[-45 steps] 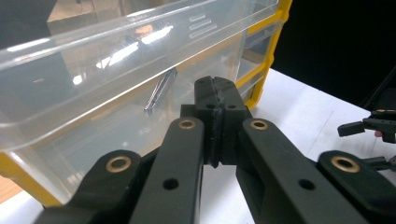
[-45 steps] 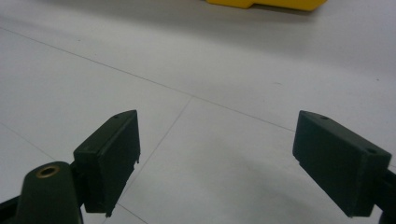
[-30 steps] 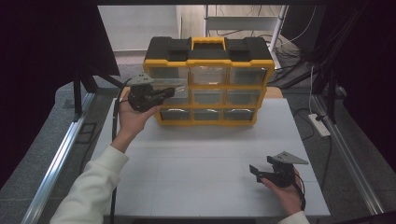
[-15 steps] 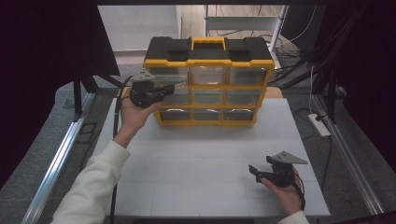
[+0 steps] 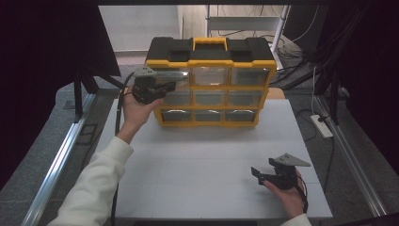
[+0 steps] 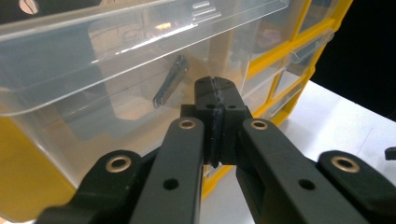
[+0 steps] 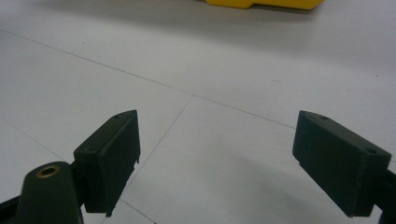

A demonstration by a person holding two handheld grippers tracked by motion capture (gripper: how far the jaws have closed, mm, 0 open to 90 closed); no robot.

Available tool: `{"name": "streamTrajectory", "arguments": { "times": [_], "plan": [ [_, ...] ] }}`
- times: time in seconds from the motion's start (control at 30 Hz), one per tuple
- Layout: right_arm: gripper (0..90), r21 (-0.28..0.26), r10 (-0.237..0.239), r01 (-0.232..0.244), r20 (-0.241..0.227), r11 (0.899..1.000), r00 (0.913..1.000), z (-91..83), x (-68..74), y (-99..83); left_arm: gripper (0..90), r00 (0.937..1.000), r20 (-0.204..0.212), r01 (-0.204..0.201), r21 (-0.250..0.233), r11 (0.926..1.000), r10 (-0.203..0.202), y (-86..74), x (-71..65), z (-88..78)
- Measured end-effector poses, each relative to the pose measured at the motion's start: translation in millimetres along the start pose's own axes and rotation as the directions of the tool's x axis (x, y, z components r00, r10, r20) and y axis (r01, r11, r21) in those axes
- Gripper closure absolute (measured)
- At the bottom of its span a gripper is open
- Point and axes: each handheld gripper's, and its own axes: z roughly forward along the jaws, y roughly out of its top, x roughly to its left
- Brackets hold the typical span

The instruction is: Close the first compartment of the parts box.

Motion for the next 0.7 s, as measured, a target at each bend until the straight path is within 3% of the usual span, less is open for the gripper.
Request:
{"name": "streamTrajectory", "arguments": {
  "times": [0.7],
  "plan": [
    [15.8, -0.004, 0.004, -0.004, 0.005, 1.0, 1.0, -2.6, -1.0, -0.7, 89.3, 0.9994, -0.029, 0.02, 0.012, 0.9997, -0.02, 4.4, 9.5, 6.9]
  ]
}}
